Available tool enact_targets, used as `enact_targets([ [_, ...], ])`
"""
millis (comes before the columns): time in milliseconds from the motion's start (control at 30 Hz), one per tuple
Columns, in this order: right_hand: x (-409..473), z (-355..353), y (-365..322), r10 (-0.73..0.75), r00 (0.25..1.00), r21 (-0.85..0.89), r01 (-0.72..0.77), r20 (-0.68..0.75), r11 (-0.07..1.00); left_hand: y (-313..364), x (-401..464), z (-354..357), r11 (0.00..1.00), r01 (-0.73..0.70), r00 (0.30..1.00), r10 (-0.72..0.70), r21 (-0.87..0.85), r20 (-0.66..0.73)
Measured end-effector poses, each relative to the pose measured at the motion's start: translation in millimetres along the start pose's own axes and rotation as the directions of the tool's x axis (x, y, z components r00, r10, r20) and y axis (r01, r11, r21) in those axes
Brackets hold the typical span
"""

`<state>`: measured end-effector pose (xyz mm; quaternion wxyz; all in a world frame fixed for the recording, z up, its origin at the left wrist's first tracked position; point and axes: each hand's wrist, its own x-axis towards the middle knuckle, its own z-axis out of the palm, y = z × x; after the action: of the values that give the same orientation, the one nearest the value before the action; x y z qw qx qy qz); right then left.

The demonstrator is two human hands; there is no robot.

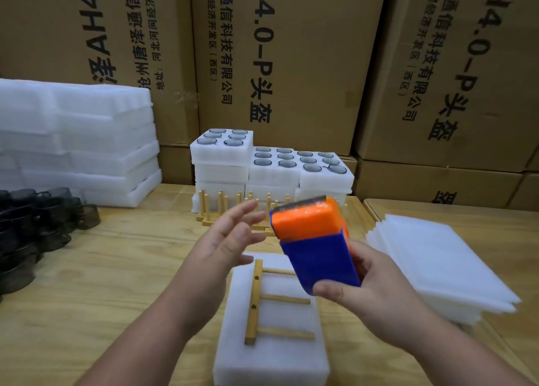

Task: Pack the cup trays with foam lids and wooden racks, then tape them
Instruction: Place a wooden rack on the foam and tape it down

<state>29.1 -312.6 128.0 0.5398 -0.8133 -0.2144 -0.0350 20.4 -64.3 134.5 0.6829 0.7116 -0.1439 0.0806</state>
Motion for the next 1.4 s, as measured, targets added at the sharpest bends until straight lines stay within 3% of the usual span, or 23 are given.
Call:
enact_targets([
  [133,-6,-1,11,-0.134,0.990,-0.146,0.126,-0.045,0.981,21,-6,-5,0.990,-0.103,0.994,0.106,0.096,-0.029],
  [400,-13,2,9,-0.366,0.930,-0.236,0.351,-0.022,0.906,56,-13,-4,0.871,-0.272,0.961,0.221,0.409,0.168],
  [500,-13,2,5,-0.393,0.920,-0.246,0.380,-0.006,0.892,59,-15,-2,0.833,-0.325,0.944,0.259,0.447,0.203],
  [800,-11,2,4,-0.430,0.903,-0.290,0.410,-0.007,0.865,69,-21,-8,0.830,-0.340,0.913,0.179,0.442,0.367],
  [1033,-10,1,11,-0.403,0.915,-0.302,0.384,0.002,0.872,68,-22,-9,0.746,-0.433,0.863,0.182,0.505,0.471],
  [1300,-5,-1,15,-0.450,0.893,-0.353,0.424,0.011,0.834,68,-21,-8,0.788,-0.405,0.879,0.196,0.463,0.434],
  [1400,-3,-2,19,-0.442,0.895,-0.405,0.427,0.060,0.809,66,-21,-3,0.759,-0.422,0.891,0.246,0.497,0.381],
])
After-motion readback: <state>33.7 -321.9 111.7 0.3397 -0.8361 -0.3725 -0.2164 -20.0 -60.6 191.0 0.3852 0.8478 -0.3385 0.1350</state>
